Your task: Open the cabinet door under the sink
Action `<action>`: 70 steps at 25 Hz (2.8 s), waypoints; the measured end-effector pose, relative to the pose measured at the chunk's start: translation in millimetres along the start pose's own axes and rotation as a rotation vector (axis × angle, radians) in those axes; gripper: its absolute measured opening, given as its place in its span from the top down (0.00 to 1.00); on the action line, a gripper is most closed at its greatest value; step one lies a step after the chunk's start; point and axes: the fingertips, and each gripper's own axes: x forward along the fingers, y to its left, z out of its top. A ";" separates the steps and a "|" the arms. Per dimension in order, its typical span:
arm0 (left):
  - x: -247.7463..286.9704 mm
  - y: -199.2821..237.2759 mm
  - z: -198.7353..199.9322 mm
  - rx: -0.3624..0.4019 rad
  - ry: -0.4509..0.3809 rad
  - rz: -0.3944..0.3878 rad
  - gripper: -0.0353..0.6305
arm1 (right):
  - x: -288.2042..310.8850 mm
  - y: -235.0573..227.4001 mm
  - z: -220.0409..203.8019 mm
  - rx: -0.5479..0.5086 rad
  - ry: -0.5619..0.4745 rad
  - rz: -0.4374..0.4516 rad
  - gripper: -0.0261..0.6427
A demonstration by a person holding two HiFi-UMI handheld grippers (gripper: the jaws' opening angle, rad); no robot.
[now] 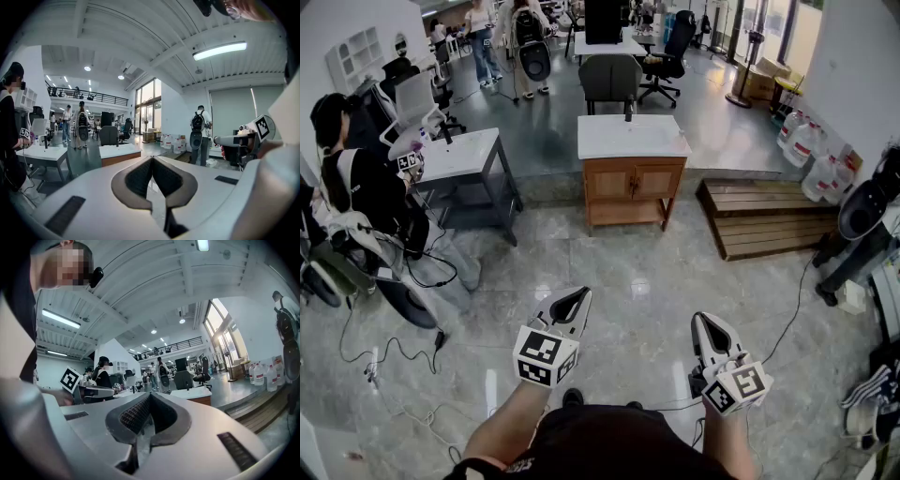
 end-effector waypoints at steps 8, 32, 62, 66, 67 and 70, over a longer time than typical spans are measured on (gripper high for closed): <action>16.7 -24.6 -0.9 0.001 0.003 -0.039 0.92 | 1.4 -13.9 6.6 -0.085 0.016 0.020 0.95; 96.1 -57.2 -8.9 -0.026 0.034 0.013 0.92 | 2.2 -78.5 11.5 -0.062 -0.008 0.044 0.94; 433.0 221.3 15.0 -0.080 0.084 -0.044 0.92 | 412.3 -237.7 3.2 -0.019 0.212 0.083 0.94; 452.5 225.1 13.7 -0.075 0.098 -0.033 0.92 | 434.7 -254.2 -2.4 -0.003 0.215 0.118 0.94; 457.8 227.6 12.9 -0.075 0.104 -0.022 0.92 | 441.2 -259.4 -3.8 0.002 0.215 0.129 0.94; 480.9 232.8 10.6 -0.080 0.125 0.011 0.92 | 462.5 -280.6 -4.8 0.018 0.206 0.169 0.94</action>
